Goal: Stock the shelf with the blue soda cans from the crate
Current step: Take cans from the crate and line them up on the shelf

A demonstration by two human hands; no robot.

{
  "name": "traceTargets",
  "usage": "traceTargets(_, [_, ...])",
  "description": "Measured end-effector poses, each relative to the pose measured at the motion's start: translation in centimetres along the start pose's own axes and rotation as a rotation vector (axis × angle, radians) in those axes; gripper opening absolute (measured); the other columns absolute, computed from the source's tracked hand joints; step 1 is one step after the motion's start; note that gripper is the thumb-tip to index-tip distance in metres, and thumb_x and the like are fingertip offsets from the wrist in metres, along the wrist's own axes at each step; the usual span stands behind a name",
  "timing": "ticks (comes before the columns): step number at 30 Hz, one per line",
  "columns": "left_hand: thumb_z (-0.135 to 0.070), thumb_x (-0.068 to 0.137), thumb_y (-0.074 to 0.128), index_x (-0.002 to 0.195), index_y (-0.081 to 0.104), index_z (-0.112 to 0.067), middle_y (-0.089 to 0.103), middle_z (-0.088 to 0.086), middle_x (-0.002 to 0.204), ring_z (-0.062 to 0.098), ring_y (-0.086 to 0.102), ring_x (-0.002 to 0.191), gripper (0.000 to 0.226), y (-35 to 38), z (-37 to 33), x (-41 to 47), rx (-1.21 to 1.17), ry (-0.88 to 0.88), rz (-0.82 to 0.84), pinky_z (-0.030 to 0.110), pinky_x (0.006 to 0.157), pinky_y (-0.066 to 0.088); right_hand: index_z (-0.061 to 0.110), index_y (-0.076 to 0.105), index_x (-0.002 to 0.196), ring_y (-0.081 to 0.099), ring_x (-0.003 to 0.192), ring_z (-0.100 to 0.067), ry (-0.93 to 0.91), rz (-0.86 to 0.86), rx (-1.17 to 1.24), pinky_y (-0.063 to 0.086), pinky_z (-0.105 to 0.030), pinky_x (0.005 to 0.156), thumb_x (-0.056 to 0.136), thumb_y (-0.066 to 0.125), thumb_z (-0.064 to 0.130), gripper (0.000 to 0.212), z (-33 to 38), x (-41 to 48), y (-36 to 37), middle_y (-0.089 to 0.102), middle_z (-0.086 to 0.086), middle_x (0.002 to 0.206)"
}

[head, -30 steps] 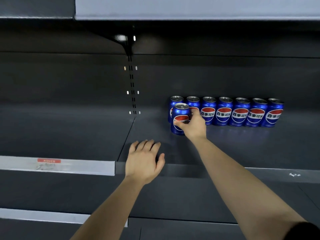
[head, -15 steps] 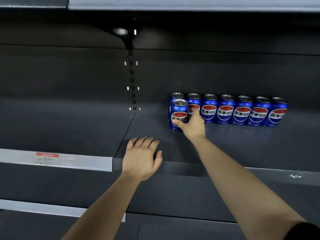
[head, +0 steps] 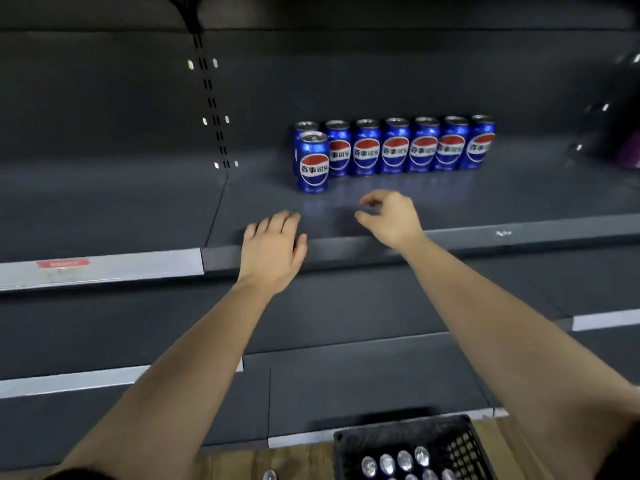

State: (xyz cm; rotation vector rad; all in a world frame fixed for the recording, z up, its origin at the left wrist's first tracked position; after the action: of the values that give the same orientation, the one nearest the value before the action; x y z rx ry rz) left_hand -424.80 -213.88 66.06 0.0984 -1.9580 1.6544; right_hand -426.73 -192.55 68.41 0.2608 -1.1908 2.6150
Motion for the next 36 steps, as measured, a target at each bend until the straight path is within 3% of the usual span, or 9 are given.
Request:
traceTargets(2, [-0.040, 0.092, 0.027, 0.132, 0.053, -0.012, 0.053, 0.008, 0.137, 0.028, 0.052, 0.120, 0.054, 0.0, -2.5, -1.3, -0.039, 0.069, -0.015, 0.044, 0.099, 0.037, 0.017, 0.068, 0.111, 0.061, 0.105, -0.018, -0.006, -0.045, 0.006, 0.049, -0.030, 0.090, 0.084, 0.071, 0.026, 0.029, -0.7, -2.0, -1.4, 0.066, -0.003, 0.116])
traceTargets(6, [-0.037, 0.092, 0.032, 0.134, 0.051, -0.009, 0.046, 0.012, 0.143, 0.029, 0.038, 0.135, 0.054, 0.8, -6.6, -4.5, -0.085, 0.116, -0.021, 0.047, 0.114, 0.025, 0.014, 0.067, 0.114, 0.061, 0.099, -0.017, -0.062, -0.115, -0.024, 0.041, -0.019, 0.083, 0.085, 0.069, 0.019, 0.030, -2.4, -6.5, -3.9, 0.065, -0.005, 0.114])
traceTargets(10, [-0.037, 0.092, 0.031, 0.132, 0.052, -0.007, 0.048, 0.013, 0.142, 0.028, 0.043, 0.132, 0.055, 3.2, -9.7, -9.0, -0.084, 0.139, 0.066, 0.044, 0.113, 0.027, 0.010, 0.067, 0.114, 0.061, 0.105, -0.019, -0.037, -0.133, -0.003, 0.041, -0.019, 0.086, 0.084, 0.067, 0.015, 0.031, -6.3, -11.3, -5.4, 0.066, -0.006, 0.114])
traceTargets(13, [-0.039, 0.092, 0.029, 0.129, 0.056, -0.009, 0.055, 0.011, 0.135, 0.027, 0.051, 0.122, 0.054, 5.8, -12.4, -12.5, -0.072, 0.144, 0.162, 0.044, 0.108, 0.032, 0.011, 0.066, 0.115, 0.061, 0.105, -0.021, 0.045, -0.075, -0.017, 0.041, -0.019, 0.088, 0.083, 0.068, 0.013, 0.033, -11.4, -15.1, -5.6, 0.064, -0.007, 0.115])
traceTargets(18, [-0.038, 0.092, 0.029, 0.127, 0.058, -0.010, 0.061, 0.007, 0.127, 0.025, 0.057, 0.116, 0.053, 8.3, -18.7, -17.0, -0.088, 0.123, 0.209, 0.043, 0.105, 0.035, 0.012, 0.061, 0.123, 0.060, 0.107, -0.022, 0.187, 0.054, -0.090, 0.047, -0.030, 0.090, 0.088, 0.066, 0.019, 0.036, -20.7, -21.7, -6.5, 0.061, -0.006, 0.123])
traceTargets(26, [-0.041, 0.090, 0.033, 0.125, 0.059, -0.010, 0.068, 0.007, 0.111, 0.028, 0.062, 0.102, 0.053, 13.4, -28.1, -26.4, -0.096, 0.060, 0.309, 0.044, 0.098, 0.041, 0.013, 0.060, 0.126, 0.062, 0.107, -0.023, 0.251, 0.263, -0.096, 0.048, -0.031, 0.093, 0.085, 0.066, 0.020, 0.042, -31.9, -30.6, -5.7, 0.064, -0.008, 0.120])
traceTargets(31, [-0.042, 0.090, 0.034, 0.125, 0.059, -0.011, 0.068, 0.006, 0.108, 0.027, 0.062, 0.099, 0.053, 17.3, -30.6, -30.3, -0.060, 0.029, 0.393, 0.043, 0.097, 0.039, 0.013, 0.060, 0.128, 0.061, 0.111, -0.025, 0.293, 0.376, -0.113, 0.048, -0.036, 0.097, 0.086, 0.067, 0.023, 0.044, -37.6, -33.1, -2.7, 0.064, -0.008, 0.125])
traceTargets(36, [-0.042, 0.089, 0.034, 0.122, 0.061, -0.012, 0.068, 0.005, 0.107, 0.026, 0.062, 0.097, 0.052, 23.1, -29.8, -31.0, -0.050, 0.021, 0.420, 0.041, 0.094, 0.038, 0.012, 0.062, 0.126, 0.062, 0.108, -0.024, 0.336, 0.396, -0.134, 0.047, -0.028, 0.092, 0.086, 0.067, 0.024, 0.043, -42.9, -33.6, 1.3, 0.064, -0.009, 0.123])
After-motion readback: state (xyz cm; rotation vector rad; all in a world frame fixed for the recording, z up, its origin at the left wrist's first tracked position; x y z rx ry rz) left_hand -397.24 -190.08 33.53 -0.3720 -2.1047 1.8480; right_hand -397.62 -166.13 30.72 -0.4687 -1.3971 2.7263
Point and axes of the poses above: each hand's wrist, its own x-axis towards the middle knuckle, its own y-axis out of the palm, z = x × y, the point moved 9 cm from there along x, towards the middle knuckle
